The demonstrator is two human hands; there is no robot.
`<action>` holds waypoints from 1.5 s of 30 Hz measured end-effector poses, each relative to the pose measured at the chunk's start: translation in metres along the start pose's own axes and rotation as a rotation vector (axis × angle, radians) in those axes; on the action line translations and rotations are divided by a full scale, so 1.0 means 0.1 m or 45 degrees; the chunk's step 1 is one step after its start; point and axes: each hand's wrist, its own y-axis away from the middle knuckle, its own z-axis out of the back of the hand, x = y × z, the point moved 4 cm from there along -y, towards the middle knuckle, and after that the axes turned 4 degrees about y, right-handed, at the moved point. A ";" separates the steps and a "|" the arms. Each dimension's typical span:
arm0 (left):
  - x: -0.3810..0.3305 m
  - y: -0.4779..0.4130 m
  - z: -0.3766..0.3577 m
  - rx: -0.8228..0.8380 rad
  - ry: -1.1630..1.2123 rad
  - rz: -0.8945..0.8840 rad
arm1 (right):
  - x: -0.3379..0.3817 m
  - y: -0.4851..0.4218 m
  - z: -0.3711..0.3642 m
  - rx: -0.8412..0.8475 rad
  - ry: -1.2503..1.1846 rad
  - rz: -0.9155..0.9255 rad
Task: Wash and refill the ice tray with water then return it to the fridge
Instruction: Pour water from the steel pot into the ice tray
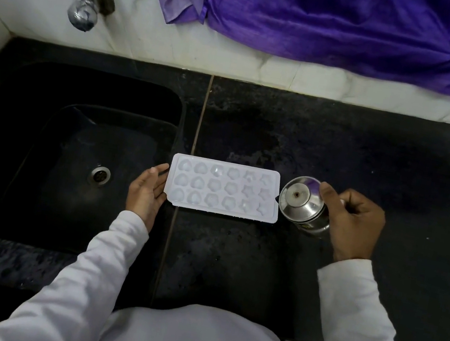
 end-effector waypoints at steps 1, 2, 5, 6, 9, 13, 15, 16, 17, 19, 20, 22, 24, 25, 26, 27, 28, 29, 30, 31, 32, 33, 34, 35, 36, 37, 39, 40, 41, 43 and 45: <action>0.00 0.00 0.00 0.001 -0.001 0.000 | -0.01 0.01 0.01 0.004 0.012 0.005; 0.01 -0.01 0.00 0.002 -0.002 0.000 | -0.01 0.01 0.01 0.007 0.024 0.007; 0.01 0.00 0.00 -0.004 0.001 -0.001 | -0.04 0.02 0.02 0.024 0.067 0.007; 0.01 0.00 0.00 -0.004 0.002 -0.002 | -0.04 0.02 0.02 0.032 0.081 0.011; 0.00 0.01 0.00 0.000 0.001 -0.003 | -0.04 0.01 0.03 0.035 0.109 0.025; 0.00 0.00 0.00 -0.003 0.002 -0.002 | -0.02 0.01 0.02 0.041 0.151 0.048; 0.00 0.00 0.00 -0.002 0.005 -0.007 | -0.01 0.01 0.02 0.041 0.157 0.048; 0.00 0.00 0.00 -0.002 0.006 -0.010 | -0.01 0.01 0.02 0.044 0.161 0.044; 0.00 0.00 0.00 -0.001 0.007 -0.012 | -0.01 0.01 0.02 0.047 0.163 0.040; 0.01 0.00 0.00 -0.002 0.007 -0.016 | 0.00 0.01 0.02 0.053 0.167 0.032; 0.01 0.00 0.00 -0.004 0.008 -0.018 | 0.01 0.01 0.02 0.053 0.170 0.030; 0.01 0.01 0.01 -0.008 0.013 -0.017 | 0.01 0.01 0.02 0.053 0.177 0.026; 0.01 0.00 0.01 -0.010 0.016 -0.014 | 0.01 0.01 0.02 0.052 0.174 0.023; 0.01 0.00 0.01 -0.010 0.017 -0.014 | 0.01 0.01 0.02 0.053 0.173 0.020; 0.01 -0.01 0.01 -0.009 0.018 -0.012 | 0.02 0.01 0.02 0.053 0.174 0.018; 0.01 -0.01 0.00 -0.008 0.018 -0.010 | 0.02 0.01 0.02 0.055 0.175 0.018; 0.01 -0.01 0.00 -0.008 0.017 -0.008 | 0.02 0.02 0.02 0.055 0.174 0.020; 0.01 -0.01 0.00 -0.008 0.017 -0.006 | 0.02 0.02 0.02 0.055 0.173 0.025; 0.01 0.00 0.00 -0.008 0.020 -0.005 | 0.02 0.02 0.03 0.055 0.173 0.028; 0.01 0.00 0.00 -0.009 0.022 -0.004 | 0.01 0.02 0.03 0.055 0.175 0.030; 0.01 0.00 0.00 -0.010 0.024 -0.003 | 0.01 0.02 0.03 0.056 0.178 0.032; 0.01 -0.01 0.00 -0.012 0.025 -0.003 | 0.01 0.02 0.02 0.057 0.180 0.034; 0.01 -0.01 0.00 -0.014 0.026 -0.004 | 0.02 0.02 0.02 0.058 0.181 0.035; 0.01 -0.01 0.00 -0.015 0.026 -0.005 | 0.02 0.02 0.02 0.057 0.181 0.036; 0.01 0.00 0.00 -0.015 0.029 -0.006 | 0.02 0.02 0.02 0.055 0.179 0.038; 0.01 0.00 0.00 -0.013 0.030 -0.007 | 0.03 0.02 0.01 0.054 0.178 0.041; 0.00 0.00 0.00 -0.009 0.033 -0.008 | 0.03 0.01 0.01 0.055 0.177 0.043; 0.00 0.01 -0.01 -0.010 0.036 -0.006 | 0.03 0.02 0.01 0.056 0.176 0.045; -0.01 0.01 -0.01 -0.012 0.038 -0.004 | 0.03 0.02 0.01 0.056 0.177 0.049; -0.01 0.02 -0.02 -0.013 0.042 0.000 | 0.03 0.01 0.01 0.053 0.179 0.054; -0.01 0.02 -0.02 -0.015 0.051 -0.002 | 0.02 0.01 0.01 0.052 0.173 0.053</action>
